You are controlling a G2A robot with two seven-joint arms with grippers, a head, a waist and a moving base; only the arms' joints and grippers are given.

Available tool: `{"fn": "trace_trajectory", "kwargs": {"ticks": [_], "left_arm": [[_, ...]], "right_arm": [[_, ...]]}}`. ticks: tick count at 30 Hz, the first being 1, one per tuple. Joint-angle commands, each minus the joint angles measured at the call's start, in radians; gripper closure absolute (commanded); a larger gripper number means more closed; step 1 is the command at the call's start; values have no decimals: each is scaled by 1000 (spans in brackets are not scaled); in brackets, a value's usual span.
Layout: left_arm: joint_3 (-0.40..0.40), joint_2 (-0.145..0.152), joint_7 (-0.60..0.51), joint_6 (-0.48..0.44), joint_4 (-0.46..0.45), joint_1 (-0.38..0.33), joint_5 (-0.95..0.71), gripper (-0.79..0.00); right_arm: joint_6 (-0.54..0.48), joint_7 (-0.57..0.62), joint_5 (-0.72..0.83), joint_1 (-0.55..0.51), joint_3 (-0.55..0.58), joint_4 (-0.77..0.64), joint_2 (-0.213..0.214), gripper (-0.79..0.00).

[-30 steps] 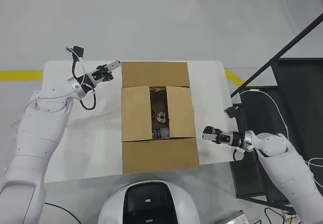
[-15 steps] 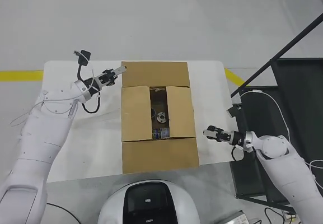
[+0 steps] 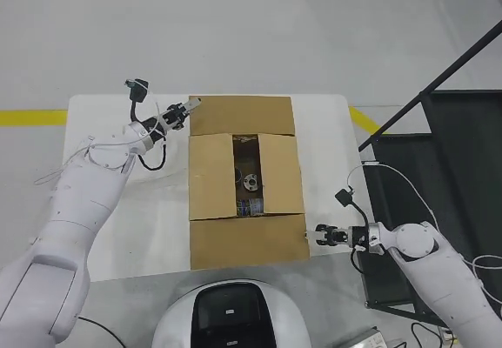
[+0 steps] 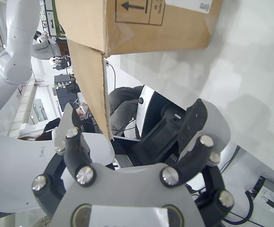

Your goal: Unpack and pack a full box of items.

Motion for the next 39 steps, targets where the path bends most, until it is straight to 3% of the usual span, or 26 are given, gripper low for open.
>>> {"fn": "trace_trajectory", "kwargs": {"ticks": [1, 10, 16, 22, 29, 39], "left_arm": [[11, -15, -6, -14, 35, -16, -21, -785], [31, -69, -22, -130, 150, -64, -101, -785], [7, -81, -84, -239, 186, -80, -176, -785], [-25, -68, -183, -346, 182, -73, -224, -785], [-55, -42, -302, -420, 117, -31, -252, -785], [-64, 14, -420, -350, -114, 64, -229, -785]], "right_arm": [[-1, 41, 34, 6, -12, 0, -1, -785], [16, 229, 221, 41, -48, 26, -3, -785], [72, 285, 378, 58, -53, 6, -1, -785], [139, 352, 567, 80, -61, 0, -4, -785], [168, 382, 700, 109, -59, 22, -17, -785], [85, 299, 713, 180, -84, 67, -49, -785]]}}
